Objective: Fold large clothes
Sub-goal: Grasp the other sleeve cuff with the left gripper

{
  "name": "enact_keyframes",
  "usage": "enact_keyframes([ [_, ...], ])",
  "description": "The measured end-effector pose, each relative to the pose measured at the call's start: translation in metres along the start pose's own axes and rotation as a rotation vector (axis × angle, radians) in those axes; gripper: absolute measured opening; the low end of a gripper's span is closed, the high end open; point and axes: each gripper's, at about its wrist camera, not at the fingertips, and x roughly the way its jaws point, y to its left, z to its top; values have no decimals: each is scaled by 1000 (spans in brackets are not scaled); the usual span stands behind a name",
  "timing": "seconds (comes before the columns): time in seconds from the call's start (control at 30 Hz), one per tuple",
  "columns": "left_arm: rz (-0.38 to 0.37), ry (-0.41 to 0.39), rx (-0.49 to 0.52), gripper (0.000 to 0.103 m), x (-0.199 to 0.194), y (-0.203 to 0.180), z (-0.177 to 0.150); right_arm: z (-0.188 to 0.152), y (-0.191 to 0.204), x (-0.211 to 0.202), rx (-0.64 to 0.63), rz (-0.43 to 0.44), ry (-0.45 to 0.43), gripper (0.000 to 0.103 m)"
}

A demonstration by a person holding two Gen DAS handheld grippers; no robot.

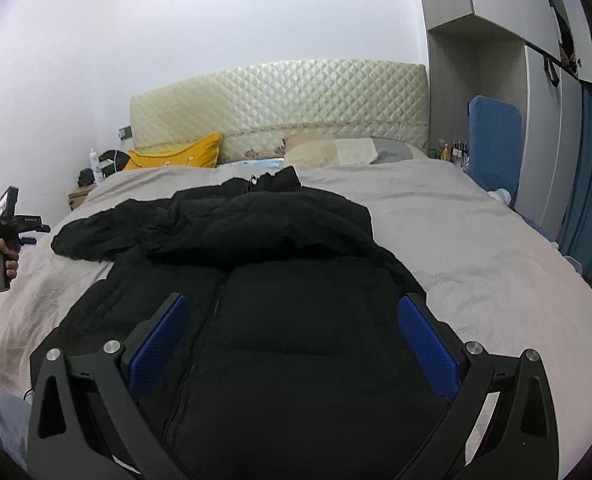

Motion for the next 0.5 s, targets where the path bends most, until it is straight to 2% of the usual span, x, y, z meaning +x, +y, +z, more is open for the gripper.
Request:
enact_keyframes([
  [0.1,-67,38,-193,65,42,53,6,1,2,10,7,-26,32,103],
  [0.27,-208,34,-421,65,97,113,11,4,8,31,16,-51,76,103],
  [0.37,-318,27,-472,65,128,125,19,5,14,45,17,-57,112,103],
  [0.5,-363,14,-478,65,164,125,31,8,20,60,24,-69,138,103],
])
